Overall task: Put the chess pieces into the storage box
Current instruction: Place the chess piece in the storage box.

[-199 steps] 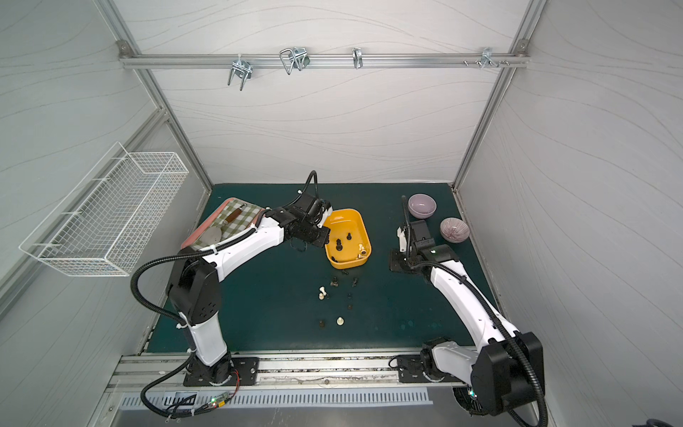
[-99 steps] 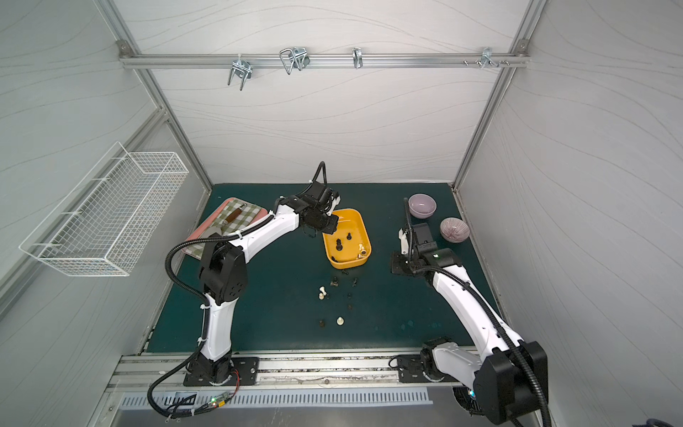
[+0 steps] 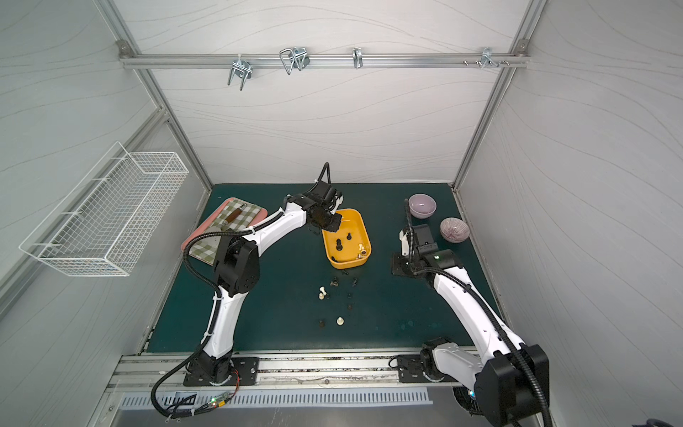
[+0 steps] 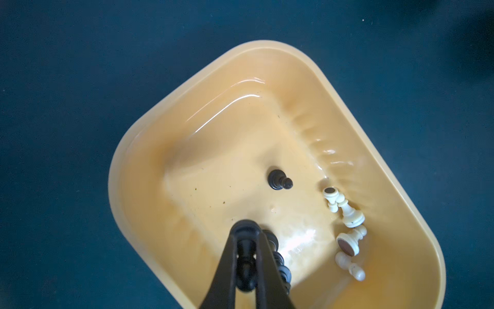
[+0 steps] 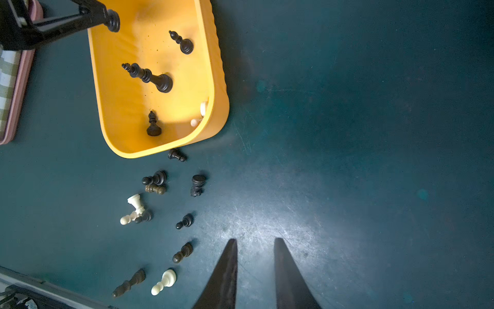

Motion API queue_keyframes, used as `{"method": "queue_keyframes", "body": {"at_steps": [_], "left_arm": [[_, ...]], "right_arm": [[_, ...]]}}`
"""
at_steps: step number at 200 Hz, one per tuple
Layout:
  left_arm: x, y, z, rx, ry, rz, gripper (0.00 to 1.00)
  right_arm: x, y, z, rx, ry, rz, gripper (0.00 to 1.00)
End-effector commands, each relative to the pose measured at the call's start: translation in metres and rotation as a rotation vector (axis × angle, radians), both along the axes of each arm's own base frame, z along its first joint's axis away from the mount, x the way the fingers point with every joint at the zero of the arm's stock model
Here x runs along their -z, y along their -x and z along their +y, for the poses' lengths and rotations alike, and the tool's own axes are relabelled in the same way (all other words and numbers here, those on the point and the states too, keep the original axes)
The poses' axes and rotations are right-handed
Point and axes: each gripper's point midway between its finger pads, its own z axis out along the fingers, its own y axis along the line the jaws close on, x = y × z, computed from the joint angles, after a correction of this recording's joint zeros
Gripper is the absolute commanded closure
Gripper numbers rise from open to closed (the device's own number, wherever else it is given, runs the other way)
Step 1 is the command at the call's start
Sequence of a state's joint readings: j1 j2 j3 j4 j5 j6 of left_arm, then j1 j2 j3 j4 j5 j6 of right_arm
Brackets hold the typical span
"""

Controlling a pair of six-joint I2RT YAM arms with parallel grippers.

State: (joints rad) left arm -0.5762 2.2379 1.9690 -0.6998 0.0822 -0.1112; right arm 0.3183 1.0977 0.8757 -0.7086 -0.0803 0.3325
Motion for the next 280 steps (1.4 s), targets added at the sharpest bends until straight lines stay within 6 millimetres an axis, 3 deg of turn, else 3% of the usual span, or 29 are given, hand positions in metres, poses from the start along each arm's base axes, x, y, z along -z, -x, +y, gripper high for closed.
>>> {"method": "queue_keyframes", "body": {"at_steps": [1,99,152,184,238,280], "left_arm": [[-0.001,-0.011,-0.006,0.011,0.005,-0.024,0.88],[0.013,-0.016,-0.010,0.018,0.003,-0.007,0.85],[0.014,-0.017,-0.011,0.018,0.006,-0.005,0.72],[0.013,-0.017,-0.011,0.021,0.004,-0.006,0.69],[-0.018,-0.016,-0.007,0.015,0.050,-0.041,0.68],[-0.053,-0.009,0.011,0.001,0.086,-0.091,0.67]], "right_arm": [[0.003,0.007,-0.003,0.009,-0.002,0.026,0.74],[0.006,0.007,-0.003,0.008,0.002,0.034,0.74],[0.005,0.006,-0.003,0.006,0.007,0.031,0.73],[0.005,0.007,-0.004,0.004,0.009,0.032,0.73],[0.004,0.006,-0.004,-0.002,0.013,0.032,0.73],[0.005,0.007,-0.001,-0.014,0.020,0.036,0.73]]}}
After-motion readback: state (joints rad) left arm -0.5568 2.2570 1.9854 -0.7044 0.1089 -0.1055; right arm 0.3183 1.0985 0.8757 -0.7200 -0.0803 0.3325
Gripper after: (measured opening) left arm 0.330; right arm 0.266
